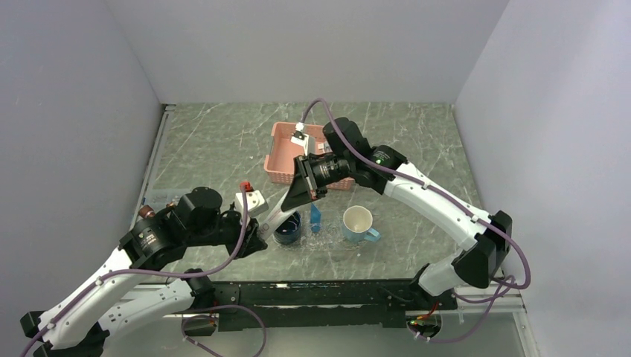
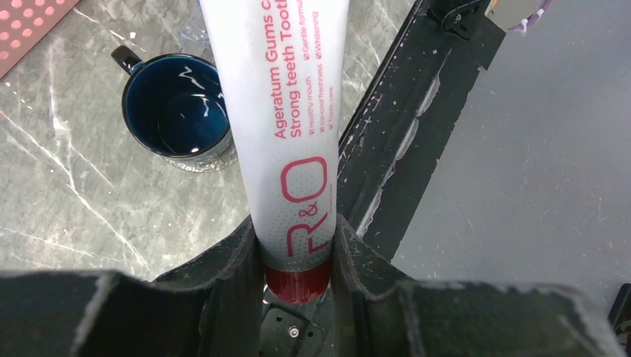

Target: Prepare toiletry sets of a toothbrush and toothpaste on the tray

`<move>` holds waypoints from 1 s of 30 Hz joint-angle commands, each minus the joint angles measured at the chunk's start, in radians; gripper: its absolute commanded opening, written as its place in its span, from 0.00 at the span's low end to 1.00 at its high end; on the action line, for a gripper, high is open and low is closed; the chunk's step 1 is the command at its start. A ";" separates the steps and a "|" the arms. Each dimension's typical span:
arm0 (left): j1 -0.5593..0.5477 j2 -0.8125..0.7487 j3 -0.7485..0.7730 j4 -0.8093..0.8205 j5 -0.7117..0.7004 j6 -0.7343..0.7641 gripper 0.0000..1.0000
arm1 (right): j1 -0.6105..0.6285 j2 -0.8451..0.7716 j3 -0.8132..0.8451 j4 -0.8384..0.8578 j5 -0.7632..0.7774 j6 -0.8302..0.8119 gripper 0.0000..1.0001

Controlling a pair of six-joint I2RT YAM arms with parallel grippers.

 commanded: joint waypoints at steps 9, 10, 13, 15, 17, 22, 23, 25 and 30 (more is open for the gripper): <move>-0.002 0.001 0.039 0.042 -0.002 0.008 0.00 | -0.002 -0.093 0.004 -0.014 0.002 -0.020 0.44; -0.002 0.002 0.041 0.041 -0.002 0.009 0.00 | -0.004 -0.095 0.006 -0.021 0.005 -0.023 0.43; -0.001 0.004 0.044 0.040 0.001 0.008 0.00 | -0.013 -0.099 0.000 -0.019 0.004 -0.021 0.43; -0.001 0.006 0.043 0.037 0.006 0.008 0.00 | -0.019 -0.101 -0.003 -0.013 0.003 -0.017 0.41; -0.001 0.007 0.042 0.037 0.014 0.007 0.00 | -0.026 -0.100 0.000 -0.017 0.012 -0.017 0.39; -0.001 0.000 0.038 0.038 0.027 0.005 0.00 | -0.033 -0.092 0.004 -0.007 0.000 -0.008 0.36; -0.001 -0.002 0.038 0.039 0.030 0.005 0.00 | -0.033 -0.089 0.007 -0.009 0.001 -0.008 0.36; -0.002 -0.005 0.033 0.042 0.033 0.004 0.00 | -0.033 -0.082 0.012 -0.012 0.004 -0.008 0.35; -0.001 -0.012 0.028 0.046 0.042 0.003 0.00 | -0.033 -0.064 0.010 -0.004 0.001 -0.004 0.32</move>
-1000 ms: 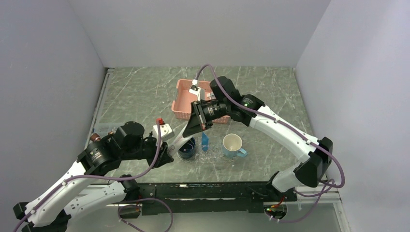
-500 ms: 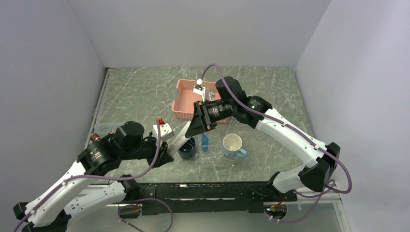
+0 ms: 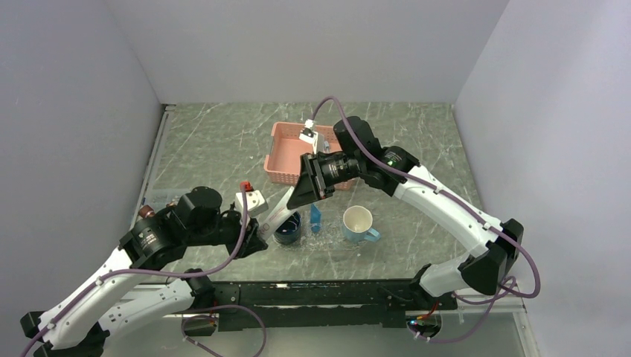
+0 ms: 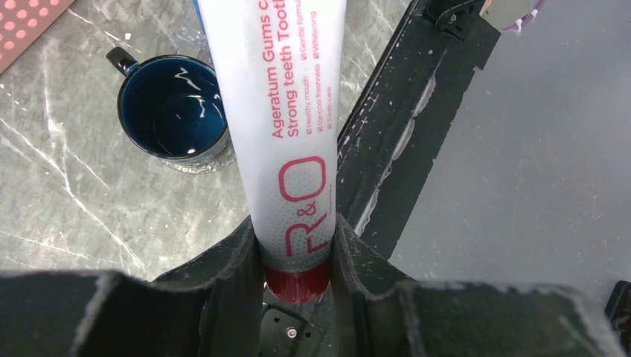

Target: Prepare toiletry sets of a toothbrush and toothpaste on the tray

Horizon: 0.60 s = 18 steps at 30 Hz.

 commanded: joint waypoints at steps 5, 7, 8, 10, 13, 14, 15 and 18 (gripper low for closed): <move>-0.003 -0.014 0.025 0.046 0.044 0.005 0.00 | -0.003 0.029 0.031 0.037 -0.014 0.022 0.31; -0.002 -0.009 0.027 0.047 0.052 0.006 0.00 | -0.002 0.041 0.042 0.033 -0.014 0.019 0.28; -0.003 -0.009 0.028 0.048 0.051 0.006 0.00 | -0.002 0.044 0.046 0.030 -0.013 0.018 0.25; -0.004 -0.015 0.025 0.048 0.046 0.005 0.00 | -0.001 0.044 0.049 0.032 -0.011 0.017 0.15; -0.004 -0.023 0.018 0.051 0.045 0.003 0.00 | -0.002 0.038 0.047 0.029 0.000 0.014 0.00; -0.005 -0.020 0.016 0.052 0.048 0.003 0.00 | -0.003 0.037 0.050 0.021 0.005 0.008 0.00; -0.005 -0.018 0.016 0.051 0.049 0.001 0.00 | -0.002 0.039 0.052 0.012 0.012 -0.003 0.00; -0.005 -0.012 0.019 0.053 0.033 -0.004 0.21 | -0.003 0.027 0.049 0.001 0.033 -0.016 0.00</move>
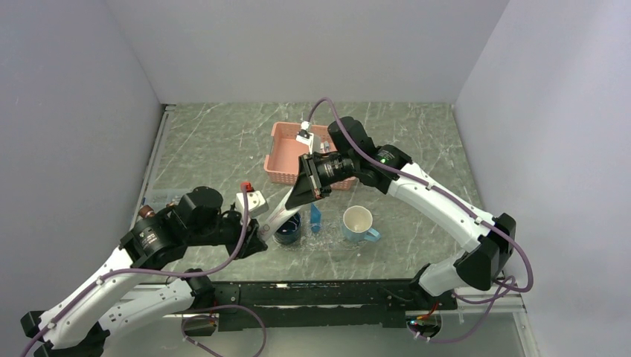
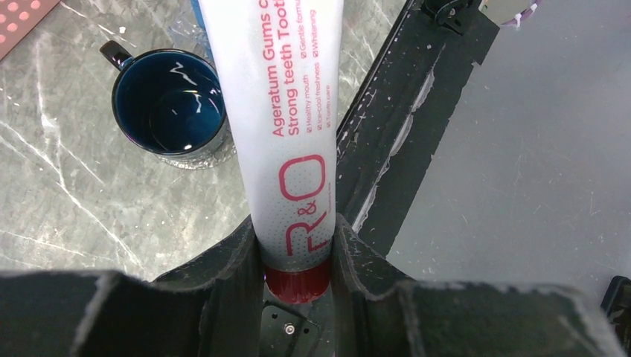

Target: Prepare toiletry sets of a toothbrush and toothpaste on the tray

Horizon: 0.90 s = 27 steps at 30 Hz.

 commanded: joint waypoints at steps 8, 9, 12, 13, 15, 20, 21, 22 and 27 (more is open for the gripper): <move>-0.004 -0.016 0.057 0.093 -0.008 -0.023 0.86 | -0.002 -0.076 0.087 -0.130 0.139 -0.136 0.00; -0.004 -0.017 0.065 0.101 -0.014 -0.031 0.89 | -0.002 -0.085 0.092 -0.153 0.153 -0.151 0.00; -0.005 -0.026 0.078 0.116 -0.063 -0.056 0.98 | -0.004 -0.113 0.115 -0.228 0.215 -0.200 0.00; -0.005 -0.032 0.077 0.120 -0.081 -0.065 0.99 | -0.004 -0.125 0.122 -0.254 0.237 -0.217 0.00; -0.004 -0.050 0.072 0.131 -0.126 -0.085 0.99 | -0.004 -0.143 0.149 -0.306 0.285 -0.254 0.00; -0.004 -0.086 0.066 0.147 -0.246 -0.152 0.99 | -0.006 -0.146 0.275 -0.481 0.431 -0.332 0.00; -0.004 -0.093 0.067 0.151 -0.265 -0.171 0.99 | -0.006 -0.145 0.296 -0.508 0.457 -0.342 0.00; -0.004 -0.101 0.064 0.157 -0.287 -0.182 0.99 | -0.005 -0.148 0.316 -0.533 0.495 -0.350 0.00; -0.004 -0.152 0.032 0.148 -0.409 -0.209 0.99 | -0.006 -0.154 0.389 -0.636 0.654 -0.372 0.00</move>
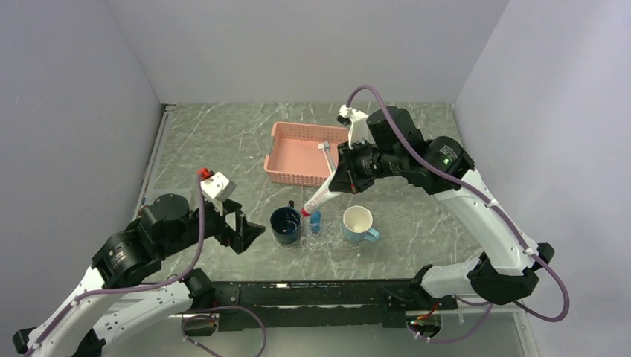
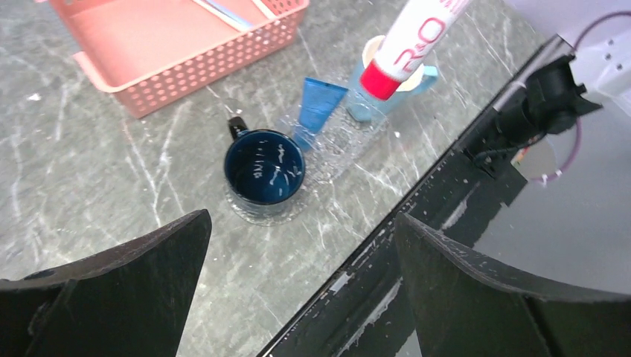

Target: Prepare toiletry sets of a toothbrush and toothpaste on the tray

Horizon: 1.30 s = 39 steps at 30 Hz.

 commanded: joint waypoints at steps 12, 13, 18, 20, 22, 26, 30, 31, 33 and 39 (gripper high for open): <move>-0.004 -0.094 -0.082 -0.005 -0.204 -0.081 0.99 | -0.002 -0.005 -0.002 -0.131 0.339 -0.052 0.00; -0.005 -0.099 -0.091 -0.003 -0.203 -0.085 1.00 | -0.001 -0.006 -0.021 -0.114 0.337 -0.052 0.00; -0.004 -0.125 -0.130 0.010 -0.210 -0.091 0.99 | 0.010 0.002 -0.104 -0.055 0.370 -0.040 0.00; -0.005 -0.134 -0.149 0.011 -0.218 -0.094 0.99 | 0.020 0.008 -0.127 -0.036 0.385 -0.031 0.00; -0.005 -0.140 -0.163 0.007 -0.222 -0.093 0.99 | 0.034 0.011 -0.140 -0.020 0.401 -0.021 0.00; -0.004 -0.157 -0.193 0.009 -0.225 -0.095 0.99 | 0.056 0.025 -0.153 0.002 0.443 -0.006 0.00; -0.004 -0.172 -0.211 0.019 -0.219 -0.093 0.99 | 0.078 0.050 -0.172 0.030 0.465 0.007 0.00; -0.004 -0.176 -0.211 0.018 -0.223 -0.094 1.00 | 0.084 0.055 -0.174 0.034 0.485 0.011 0.00; -0.005 -0.183 -0.221 0.023 -0.222 -0.096 0.99 | 0.095 0.069 -0.176 0.039 0.510 0.018 0.00; -0.005 -0.187 -0.233 0.038 -0.210 -0.093 0.99 | 0.113 0.097 -0.192 0.054 0.527 0.034 0.00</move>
